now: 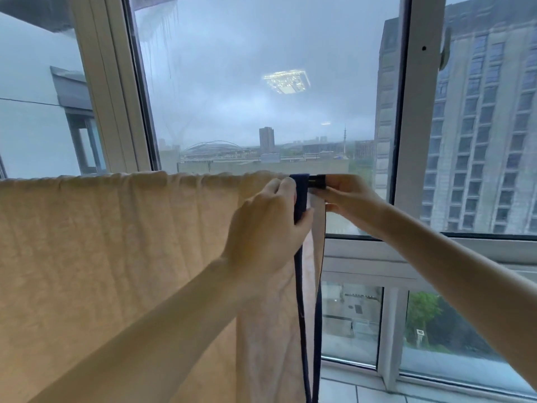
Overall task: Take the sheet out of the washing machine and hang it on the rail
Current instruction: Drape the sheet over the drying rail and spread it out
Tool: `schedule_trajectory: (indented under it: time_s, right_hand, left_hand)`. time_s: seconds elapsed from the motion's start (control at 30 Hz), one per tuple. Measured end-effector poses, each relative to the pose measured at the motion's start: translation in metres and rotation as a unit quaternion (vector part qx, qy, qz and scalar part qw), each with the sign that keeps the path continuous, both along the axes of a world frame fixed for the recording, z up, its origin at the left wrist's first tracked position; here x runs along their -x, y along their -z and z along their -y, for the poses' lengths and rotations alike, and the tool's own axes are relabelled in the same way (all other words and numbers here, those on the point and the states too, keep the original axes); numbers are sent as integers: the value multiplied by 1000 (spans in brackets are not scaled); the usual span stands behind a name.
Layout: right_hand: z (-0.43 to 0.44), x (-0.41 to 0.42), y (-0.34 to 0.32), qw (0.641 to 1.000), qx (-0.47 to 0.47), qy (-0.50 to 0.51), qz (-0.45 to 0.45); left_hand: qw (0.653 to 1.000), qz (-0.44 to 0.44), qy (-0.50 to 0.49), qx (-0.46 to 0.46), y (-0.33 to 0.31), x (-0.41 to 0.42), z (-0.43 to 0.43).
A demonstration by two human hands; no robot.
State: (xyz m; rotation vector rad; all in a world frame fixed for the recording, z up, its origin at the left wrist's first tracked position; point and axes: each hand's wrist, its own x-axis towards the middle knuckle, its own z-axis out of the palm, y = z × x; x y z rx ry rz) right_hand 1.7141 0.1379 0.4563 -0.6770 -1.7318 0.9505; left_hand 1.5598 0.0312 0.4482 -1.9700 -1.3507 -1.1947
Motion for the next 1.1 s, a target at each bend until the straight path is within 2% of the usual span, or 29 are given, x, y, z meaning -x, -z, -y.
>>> schedule_trajectory:
  time_s: [0.17, 0.33, 0.47, 0.6, 0.8, 0.93, 1.1]
  right_hand:
    - [19, 8, 18, 995, -67, 67, 32]
    - [33, 14, 21, 984, -97, 97, 115]
    - [31, 16, 30, 972, -100, 146, 152]
    - [35, 15, 47, 981, -46, 133, 135]
    - [52, 25, 72, 985, -20, 126, 114]
    - [62, 31, 96, 967, -64, 168, 178]
    - [72, 37, 134, 949, -84, 215, 217]
  left_hand:
    - [996, 27, -66, 46, 17, -4, -20]
    - [996, 68, -34, 49, 23, -6, -20]
    - [984, 162, 21, 74, 23, -3, -19]
    - [962, 247, 56, 99, 29, 2, -19]
    - [982, 174, 31, 63, 66, 7, -6]
    - [985, 148, 11, 91, 101, 16, 8]
    - [980, 153, 0, 125, 135, 22, 21]
